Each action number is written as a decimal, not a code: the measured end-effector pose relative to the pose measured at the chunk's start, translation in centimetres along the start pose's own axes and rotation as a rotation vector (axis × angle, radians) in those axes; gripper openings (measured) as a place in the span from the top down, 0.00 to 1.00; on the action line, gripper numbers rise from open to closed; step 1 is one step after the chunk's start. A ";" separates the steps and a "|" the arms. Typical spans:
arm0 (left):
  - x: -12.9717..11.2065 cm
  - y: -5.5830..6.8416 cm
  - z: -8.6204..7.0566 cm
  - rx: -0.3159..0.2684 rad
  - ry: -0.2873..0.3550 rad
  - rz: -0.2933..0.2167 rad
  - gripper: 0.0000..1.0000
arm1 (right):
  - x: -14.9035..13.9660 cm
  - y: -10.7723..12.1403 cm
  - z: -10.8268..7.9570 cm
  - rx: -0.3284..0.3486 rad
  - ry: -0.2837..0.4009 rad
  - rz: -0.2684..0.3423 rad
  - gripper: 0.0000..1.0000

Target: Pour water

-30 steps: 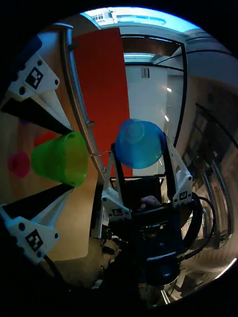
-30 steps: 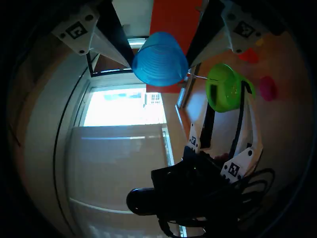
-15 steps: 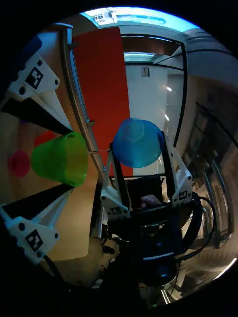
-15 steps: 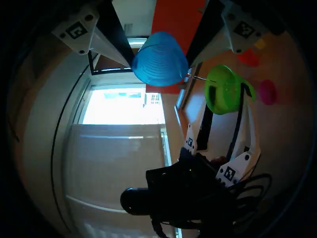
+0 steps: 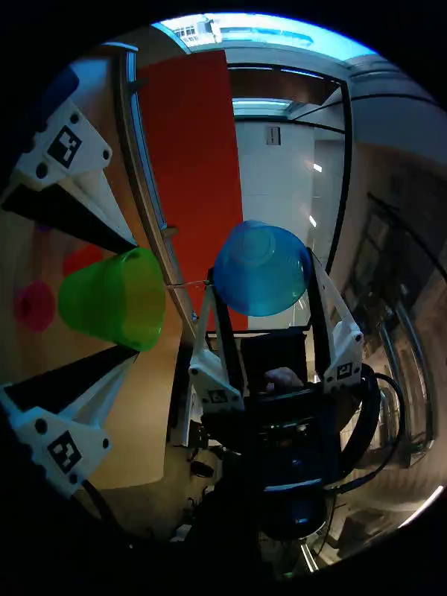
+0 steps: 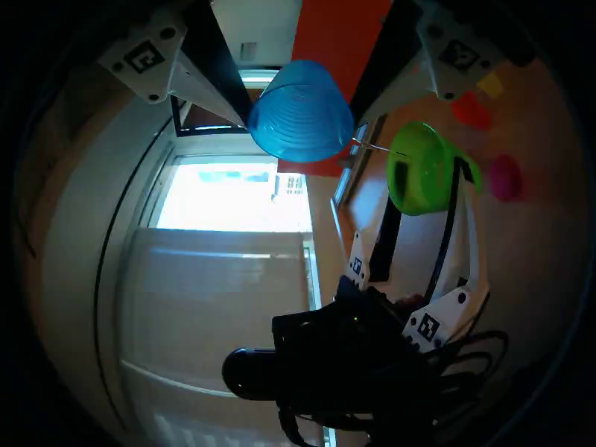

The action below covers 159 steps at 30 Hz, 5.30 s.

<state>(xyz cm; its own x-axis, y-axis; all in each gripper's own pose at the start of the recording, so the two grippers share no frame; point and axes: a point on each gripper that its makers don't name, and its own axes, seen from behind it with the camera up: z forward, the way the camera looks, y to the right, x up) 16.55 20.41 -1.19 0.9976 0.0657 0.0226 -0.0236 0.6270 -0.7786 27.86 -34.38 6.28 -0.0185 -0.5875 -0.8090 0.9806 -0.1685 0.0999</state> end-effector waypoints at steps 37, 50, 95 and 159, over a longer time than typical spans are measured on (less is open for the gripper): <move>0.1 -0.2 0.2 0.006 0.003 -0.001 0.14 | 1.4 0.3 -0.6 -0.012 0.018 -0.019 0.07; 0.0 -0.3 -0.1 0.010 0.005 -0.001 0.14 | 1.0 0.2 -0.8 -0.027 0.025 0.092 0.07; 1.9 -0.2 -1.4 0.032 0.011 0.035 0.14 | -1.0 -3.3 -2.1 0.002 0.035 1.335 0.07; -8.7 -1.7 -2.9 0.052 -0.235 0.012 0.14 | -2.3 -20.2 -7.3 0.230 -0.131 1.494 0.07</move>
<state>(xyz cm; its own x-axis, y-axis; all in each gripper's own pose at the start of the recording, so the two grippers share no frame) 8.14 16.53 -1.84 0.9547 0.2488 0.1634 -0.0452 0.6637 -0.7466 9.50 -23.86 1.91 0.9063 -0.3877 0.1680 0.0637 0.5183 0.8528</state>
